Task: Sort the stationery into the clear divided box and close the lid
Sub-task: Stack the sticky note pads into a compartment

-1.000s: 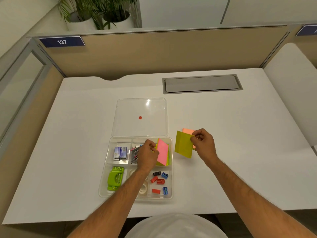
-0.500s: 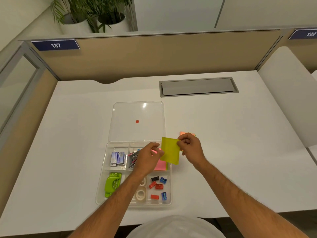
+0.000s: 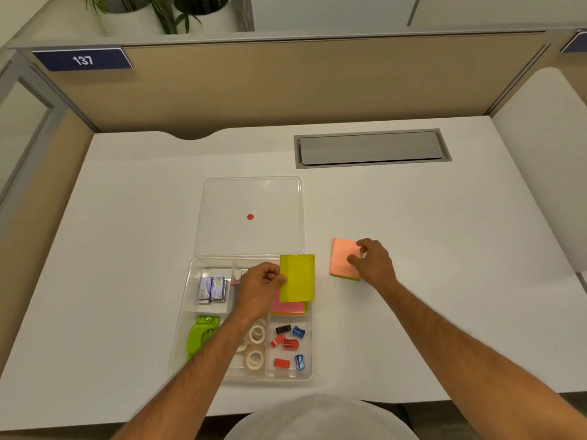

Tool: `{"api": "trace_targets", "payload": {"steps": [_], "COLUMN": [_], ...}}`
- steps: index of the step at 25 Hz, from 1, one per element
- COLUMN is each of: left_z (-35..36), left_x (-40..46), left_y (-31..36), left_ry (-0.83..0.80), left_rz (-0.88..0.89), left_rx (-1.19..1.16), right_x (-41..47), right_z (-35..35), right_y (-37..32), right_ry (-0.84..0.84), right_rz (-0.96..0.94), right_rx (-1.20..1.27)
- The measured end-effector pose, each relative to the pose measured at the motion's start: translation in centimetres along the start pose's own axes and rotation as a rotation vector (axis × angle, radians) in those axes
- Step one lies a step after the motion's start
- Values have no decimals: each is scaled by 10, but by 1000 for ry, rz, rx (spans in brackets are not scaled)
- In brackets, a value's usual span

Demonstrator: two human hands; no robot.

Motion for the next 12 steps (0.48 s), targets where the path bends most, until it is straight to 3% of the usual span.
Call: {"api": "trace_targets", "payload": {"steps": [3, 6, 12], "left_z": [-7, -8, -7], "left_x": [1, 1, -3], "left_y": [-2, -7, -13], "left_ry": [10, 15, 56], "left_rz": [1, 4, 43], "left_rx": [15, 63, 230], "right_x": [18, 25, 26], "right_z": [9, 13, 18], "right_y": [7, 5, 9], "right_ry": [-162, -202, -160], "right_rz": [41, 22, 73], "right_rx": [-228, -383, -320]}}
Point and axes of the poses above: each hand's wrist, its own x-axis towards the middle knuckle, its own z-axis out of the palm, y = z × x, the point moved 6 cm from there along x, towards the middle knuckle, and after that the axes turned 1 degree about -y, right-handed, at the moved point
